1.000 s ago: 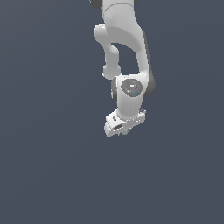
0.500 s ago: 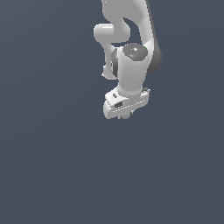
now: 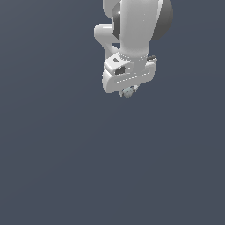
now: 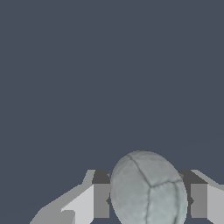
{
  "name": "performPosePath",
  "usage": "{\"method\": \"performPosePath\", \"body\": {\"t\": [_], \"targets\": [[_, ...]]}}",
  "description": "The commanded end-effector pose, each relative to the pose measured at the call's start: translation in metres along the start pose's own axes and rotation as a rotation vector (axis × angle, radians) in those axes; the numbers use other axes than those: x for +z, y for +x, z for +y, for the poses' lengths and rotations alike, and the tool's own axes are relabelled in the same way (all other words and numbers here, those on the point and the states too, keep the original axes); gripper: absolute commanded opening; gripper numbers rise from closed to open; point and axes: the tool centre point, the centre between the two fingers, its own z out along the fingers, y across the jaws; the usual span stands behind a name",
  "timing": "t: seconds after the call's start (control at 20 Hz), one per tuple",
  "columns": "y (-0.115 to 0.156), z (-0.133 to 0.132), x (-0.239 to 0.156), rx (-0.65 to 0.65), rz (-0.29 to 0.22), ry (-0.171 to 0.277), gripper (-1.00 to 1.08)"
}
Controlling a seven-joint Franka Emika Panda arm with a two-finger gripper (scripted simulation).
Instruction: Pick up the object and move it to a goal position.
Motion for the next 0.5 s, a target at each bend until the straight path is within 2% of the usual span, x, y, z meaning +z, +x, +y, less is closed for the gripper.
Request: {"method": "performPosePath", "body": {"t": [0.0,0.45], "targets": [[-0.008,-0.004,-0.027,0.000,0.000,0.001,-1.00],[-0.028,-0.013,-0.102,0.000,0.000,0.001,-1.00]]}}
